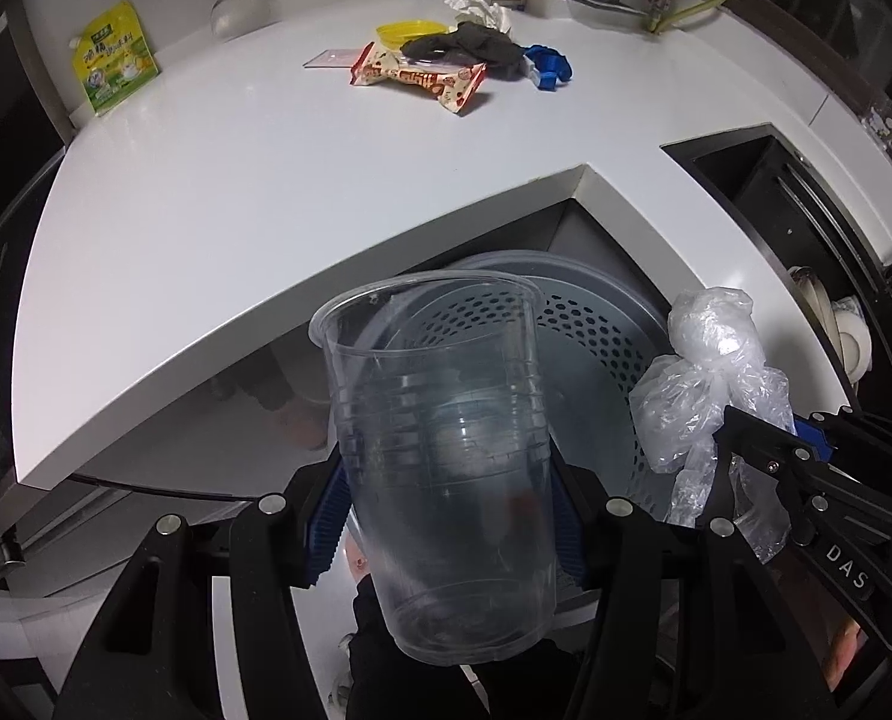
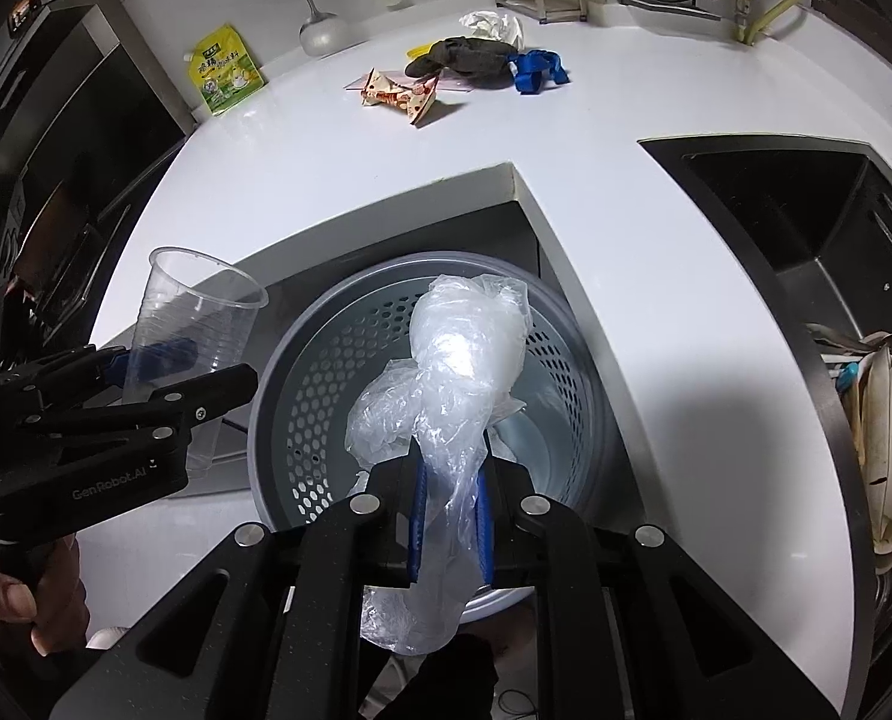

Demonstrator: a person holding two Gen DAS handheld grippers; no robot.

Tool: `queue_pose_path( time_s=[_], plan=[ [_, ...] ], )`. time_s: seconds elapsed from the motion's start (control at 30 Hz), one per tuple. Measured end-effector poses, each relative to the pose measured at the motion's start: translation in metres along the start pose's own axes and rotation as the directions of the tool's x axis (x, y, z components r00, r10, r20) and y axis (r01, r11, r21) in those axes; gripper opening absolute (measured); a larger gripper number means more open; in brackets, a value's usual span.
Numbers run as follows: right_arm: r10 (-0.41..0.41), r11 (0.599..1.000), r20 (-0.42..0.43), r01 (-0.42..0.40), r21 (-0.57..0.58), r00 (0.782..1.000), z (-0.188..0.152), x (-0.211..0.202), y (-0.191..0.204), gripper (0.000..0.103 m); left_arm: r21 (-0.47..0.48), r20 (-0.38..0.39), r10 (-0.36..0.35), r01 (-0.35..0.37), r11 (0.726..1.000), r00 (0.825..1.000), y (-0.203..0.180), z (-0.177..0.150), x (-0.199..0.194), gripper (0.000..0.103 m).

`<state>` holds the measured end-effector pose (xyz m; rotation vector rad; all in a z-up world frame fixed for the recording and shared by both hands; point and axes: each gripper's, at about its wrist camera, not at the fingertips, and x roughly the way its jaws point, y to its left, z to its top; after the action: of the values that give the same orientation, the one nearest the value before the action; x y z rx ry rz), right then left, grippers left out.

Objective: Collect trash
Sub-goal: 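Open the right tool to drop the plastic bag while the left tool releases the clear cup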

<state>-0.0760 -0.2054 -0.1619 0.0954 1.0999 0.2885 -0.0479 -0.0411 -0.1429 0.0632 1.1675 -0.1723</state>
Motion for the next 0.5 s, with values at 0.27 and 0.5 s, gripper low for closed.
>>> queue_pose_path(
  time_s=[0.27, 0.5],
  plan=[
    [0.003, 1.0, -0.006, -0.003, -0.002, 1.0, 0.0027, 0.0056, 0.0014, 0.014, 0.0, 0.002, 0.004, -0.004, 1.0, 1.0, 0.0021, 0.0035, -0.0015, 0.057],
    [-0.01, 1.0, 0.007, 0.01, 0.0, 1.0, 0.0045, 0.0041, 0.0022, 0.04, -0.009, 0.001, 0.016, -0.016, 1.0, 1.0, 0.005, 0.0057, -0.0022, 0.064]
  ],
)
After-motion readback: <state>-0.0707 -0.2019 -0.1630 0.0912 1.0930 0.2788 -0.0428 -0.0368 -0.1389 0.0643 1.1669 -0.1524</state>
